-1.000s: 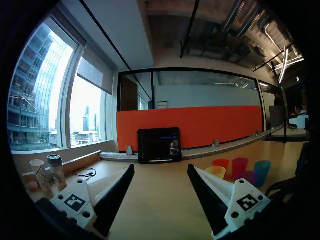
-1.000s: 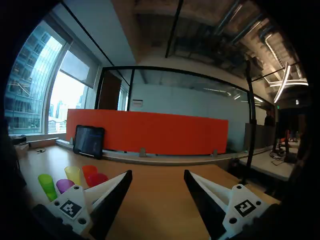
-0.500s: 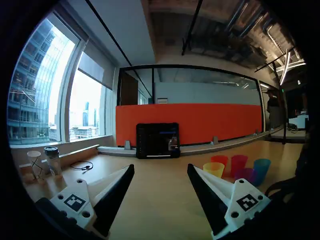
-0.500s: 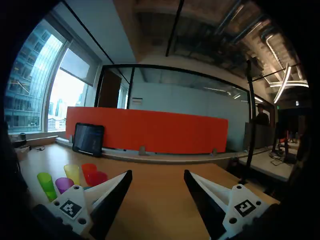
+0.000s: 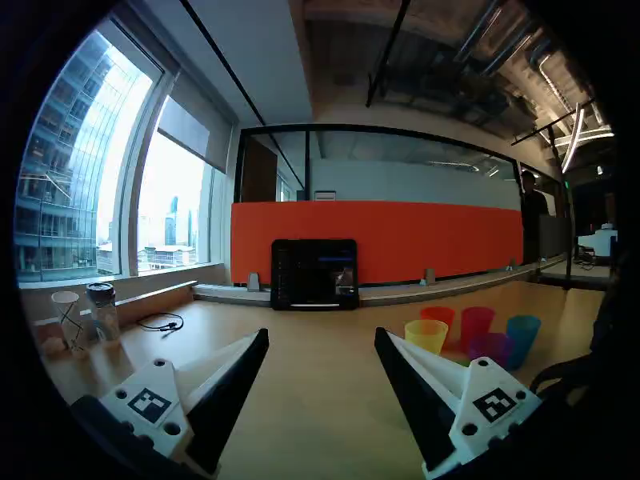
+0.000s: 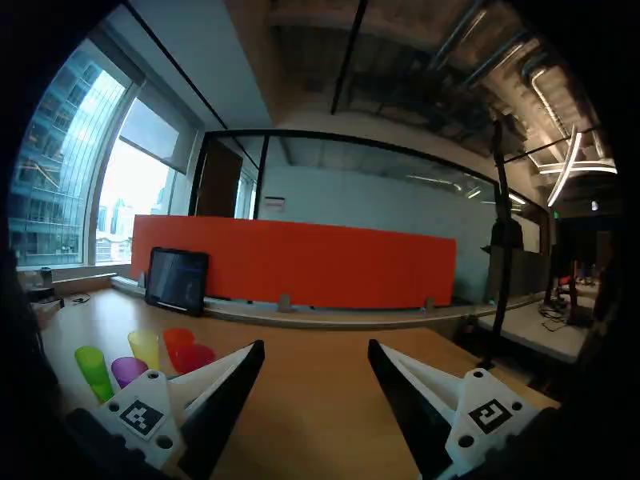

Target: Pour water

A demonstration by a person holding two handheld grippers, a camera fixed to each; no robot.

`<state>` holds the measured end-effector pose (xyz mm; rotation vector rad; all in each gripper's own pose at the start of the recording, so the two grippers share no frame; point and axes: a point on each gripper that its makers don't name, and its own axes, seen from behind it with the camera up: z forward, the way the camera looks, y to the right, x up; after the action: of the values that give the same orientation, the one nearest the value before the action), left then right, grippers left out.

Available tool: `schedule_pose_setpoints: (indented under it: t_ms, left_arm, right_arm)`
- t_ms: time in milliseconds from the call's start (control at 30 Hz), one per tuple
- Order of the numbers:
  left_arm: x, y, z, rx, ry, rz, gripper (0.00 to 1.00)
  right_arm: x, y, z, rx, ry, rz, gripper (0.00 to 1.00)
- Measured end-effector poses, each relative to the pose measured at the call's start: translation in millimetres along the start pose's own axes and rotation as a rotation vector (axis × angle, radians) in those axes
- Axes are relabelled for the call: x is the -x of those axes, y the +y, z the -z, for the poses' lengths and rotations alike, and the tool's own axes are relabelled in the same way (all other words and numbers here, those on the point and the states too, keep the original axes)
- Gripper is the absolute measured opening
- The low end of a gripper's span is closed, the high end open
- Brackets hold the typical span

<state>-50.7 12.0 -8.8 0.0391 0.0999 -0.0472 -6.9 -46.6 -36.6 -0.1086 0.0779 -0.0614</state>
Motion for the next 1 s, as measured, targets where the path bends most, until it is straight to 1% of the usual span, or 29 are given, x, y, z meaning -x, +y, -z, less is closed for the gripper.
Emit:
schedule_pose_setpoints:
  t_ms: [467,767,1000]
  left_arm:
    - [14.5,2.9,-6.1,0.01,-0.05,-0.003,0.99]
    - [15.1,2.4,-7.2,0.01,-0.052,-0.004,0.99]
    - [15.4,2.1,-6.8,0.01,-0.053,-0.004,0.99]
  right_arm:
    - [-0.3,4.6,0.5,0.005,0.004,-0.002,1.0]
    - [3.3,11.0,0.4,0.008,0.005,-0.004,1.0]
    - [1.1,17.5,1.9,0.008,0.025,-0.001,1.0]
